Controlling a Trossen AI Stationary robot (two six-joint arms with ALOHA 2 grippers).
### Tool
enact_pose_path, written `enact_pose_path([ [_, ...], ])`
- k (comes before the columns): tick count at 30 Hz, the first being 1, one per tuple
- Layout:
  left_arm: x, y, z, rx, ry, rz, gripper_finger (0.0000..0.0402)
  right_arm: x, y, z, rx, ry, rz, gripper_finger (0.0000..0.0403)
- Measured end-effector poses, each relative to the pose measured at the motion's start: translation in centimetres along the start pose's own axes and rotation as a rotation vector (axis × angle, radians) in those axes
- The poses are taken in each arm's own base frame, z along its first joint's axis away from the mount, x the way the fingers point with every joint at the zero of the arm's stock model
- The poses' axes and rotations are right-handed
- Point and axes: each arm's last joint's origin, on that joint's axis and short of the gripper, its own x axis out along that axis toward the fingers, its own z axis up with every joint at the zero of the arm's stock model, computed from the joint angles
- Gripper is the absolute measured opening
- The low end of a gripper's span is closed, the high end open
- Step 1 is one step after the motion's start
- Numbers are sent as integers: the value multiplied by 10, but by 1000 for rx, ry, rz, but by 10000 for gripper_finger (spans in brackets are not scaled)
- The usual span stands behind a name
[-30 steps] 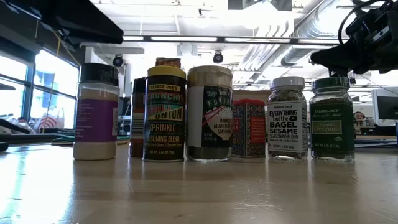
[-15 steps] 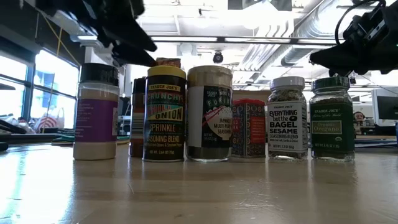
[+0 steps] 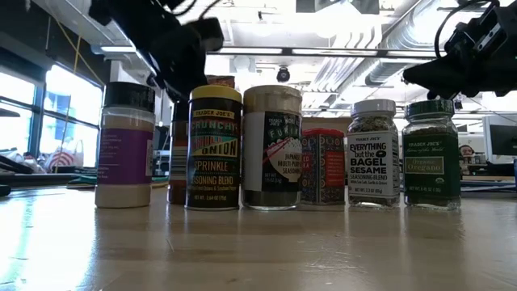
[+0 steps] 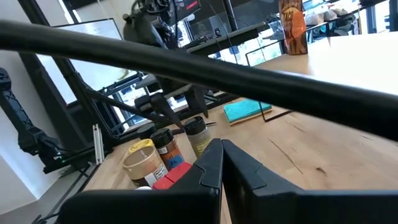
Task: Shelf spices
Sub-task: Put the top right black seasoning bottle on the shelf
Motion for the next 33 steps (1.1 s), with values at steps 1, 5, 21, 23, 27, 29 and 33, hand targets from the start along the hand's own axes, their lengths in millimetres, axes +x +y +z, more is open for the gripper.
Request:
enact_pose_path([
  [1,2,1,-1,-7,10,-1,255,0,0,0,0,0,0,0],
  [5,9,2,-3,-17,34,-2,255,0,0,0,0,1,1,0],
  [21,8,1,-1,-19,33,-13,197,0,0,0,-6,2,3,0],
  [23,2,1,5,-19,31,-20,197,0,0,0,-7,2,3,0],
  [27,-13,0,28,10,7,-22,197,0,0,0,-5,2,3,0],
  [29,-23,-1,41,32,7,-22,197,0,0,0,-5,2,3,0],
  [33,-46,5,70,64,-4,-10,197,0,0,0,-5,2,3,0],
])
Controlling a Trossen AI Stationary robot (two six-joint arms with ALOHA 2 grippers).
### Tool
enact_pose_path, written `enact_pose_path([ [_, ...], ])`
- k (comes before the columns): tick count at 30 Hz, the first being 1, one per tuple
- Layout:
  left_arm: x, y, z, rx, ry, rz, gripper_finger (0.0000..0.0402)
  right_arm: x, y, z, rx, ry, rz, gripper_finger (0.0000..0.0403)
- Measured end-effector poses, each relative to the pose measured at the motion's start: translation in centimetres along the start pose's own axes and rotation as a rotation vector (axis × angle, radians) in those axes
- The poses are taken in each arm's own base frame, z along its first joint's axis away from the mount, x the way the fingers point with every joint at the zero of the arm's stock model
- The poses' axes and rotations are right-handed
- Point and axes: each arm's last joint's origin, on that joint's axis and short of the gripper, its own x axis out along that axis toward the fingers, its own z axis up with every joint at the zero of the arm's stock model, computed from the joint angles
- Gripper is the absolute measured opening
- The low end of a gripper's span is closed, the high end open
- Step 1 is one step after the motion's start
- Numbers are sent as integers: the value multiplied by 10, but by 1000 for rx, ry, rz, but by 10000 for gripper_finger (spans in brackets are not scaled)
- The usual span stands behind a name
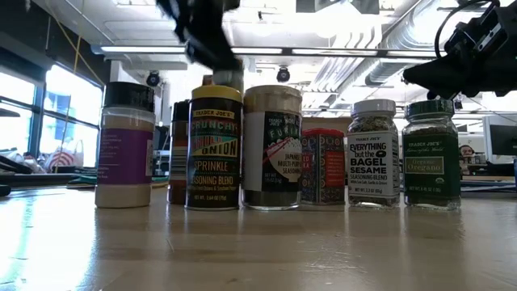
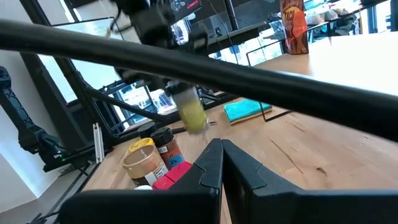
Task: Shelf spices
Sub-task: Put the top right black seasoning bottle on the shelf
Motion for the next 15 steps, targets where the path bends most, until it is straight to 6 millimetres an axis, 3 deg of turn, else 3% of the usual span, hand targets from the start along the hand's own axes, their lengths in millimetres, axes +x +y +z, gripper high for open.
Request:
enact_pose_path([
  [8,-43,49,45,8,-27,95,197,0,0,0,-2,0,0,0],
  [15,-51,108,42,-47,46,239,197,0,0,0,-3,0,0,0],
])
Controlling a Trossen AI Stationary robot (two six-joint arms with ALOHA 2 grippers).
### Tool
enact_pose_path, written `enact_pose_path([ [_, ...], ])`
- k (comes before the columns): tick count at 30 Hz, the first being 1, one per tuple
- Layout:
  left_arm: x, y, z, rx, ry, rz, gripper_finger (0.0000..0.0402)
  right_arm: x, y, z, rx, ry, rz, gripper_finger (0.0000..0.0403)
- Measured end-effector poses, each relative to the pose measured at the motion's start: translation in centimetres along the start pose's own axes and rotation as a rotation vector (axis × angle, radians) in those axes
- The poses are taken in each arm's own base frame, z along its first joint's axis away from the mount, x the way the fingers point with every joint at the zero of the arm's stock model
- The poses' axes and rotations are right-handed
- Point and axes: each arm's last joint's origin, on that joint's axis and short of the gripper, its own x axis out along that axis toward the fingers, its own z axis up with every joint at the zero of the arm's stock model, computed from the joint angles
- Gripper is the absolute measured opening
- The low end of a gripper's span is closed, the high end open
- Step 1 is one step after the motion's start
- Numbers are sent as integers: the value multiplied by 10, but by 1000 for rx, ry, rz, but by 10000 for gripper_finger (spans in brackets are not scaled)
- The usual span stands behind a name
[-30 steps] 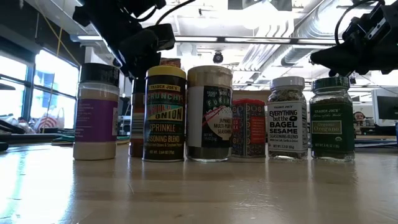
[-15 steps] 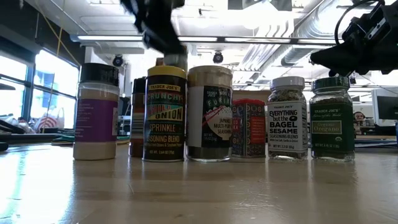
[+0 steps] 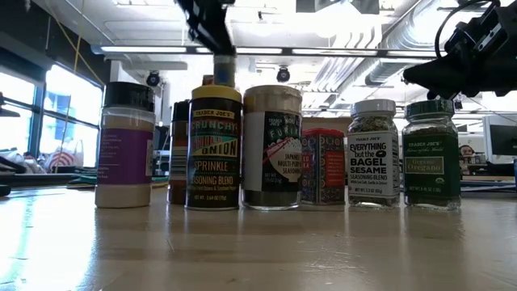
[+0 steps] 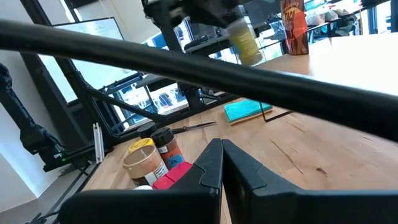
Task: Shelf spices
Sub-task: Put the top right black seasoning bottle on the shelf
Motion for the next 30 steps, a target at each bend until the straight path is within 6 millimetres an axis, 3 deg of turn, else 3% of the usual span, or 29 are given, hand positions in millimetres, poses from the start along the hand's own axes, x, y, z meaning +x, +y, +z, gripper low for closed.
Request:
enact_pose_path([
  [4,5,26,-6,-48,49,55,197,0,0,0,0,0,0,0],
  [10,6,47,-10,-108,60,50,197,0,0,0,1,0,0,0],
  [30,6,50,-12,-124,70,51,224,0,0,0,3,0,0,0],
])
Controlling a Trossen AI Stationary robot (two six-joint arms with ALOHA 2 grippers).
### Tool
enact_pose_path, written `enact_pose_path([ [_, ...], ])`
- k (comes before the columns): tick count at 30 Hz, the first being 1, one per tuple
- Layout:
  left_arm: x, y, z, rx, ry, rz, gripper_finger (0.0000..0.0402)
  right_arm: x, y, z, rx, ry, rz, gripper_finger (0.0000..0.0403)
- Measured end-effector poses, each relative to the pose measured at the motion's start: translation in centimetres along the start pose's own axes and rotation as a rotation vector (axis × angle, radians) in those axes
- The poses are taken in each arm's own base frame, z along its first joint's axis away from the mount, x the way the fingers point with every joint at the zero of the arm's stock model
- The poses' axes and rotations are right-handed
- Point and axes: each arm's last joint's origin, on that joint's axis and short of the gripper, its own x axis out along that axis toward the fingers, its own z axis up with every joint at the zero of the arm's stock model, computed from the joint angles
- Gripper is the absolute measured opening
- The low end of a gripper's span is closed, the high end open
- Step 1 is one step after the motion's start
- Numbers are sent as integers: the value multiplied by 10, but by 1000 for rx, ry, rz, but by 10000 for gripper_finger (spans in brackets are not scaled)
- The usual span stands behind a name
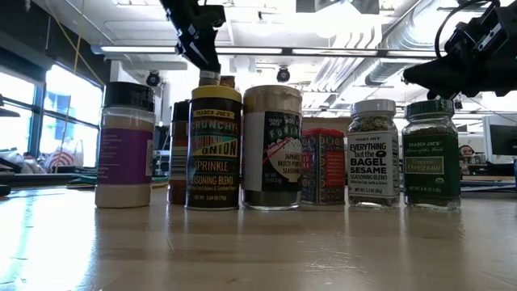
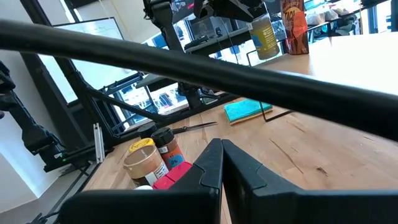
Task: Shelf spices
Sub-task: Put the top right black seasoning bottle on the shelf
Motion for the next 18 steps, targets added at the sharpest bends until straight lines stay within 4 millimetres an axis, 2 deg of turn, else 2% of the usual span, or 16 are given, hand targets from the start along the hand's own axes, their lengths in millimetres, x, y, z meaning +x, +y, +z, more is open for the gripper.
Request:
enact_pose_path([
  [18,0,0,0,0,0,-1,227,0,0,0,0,0,0,0],
])
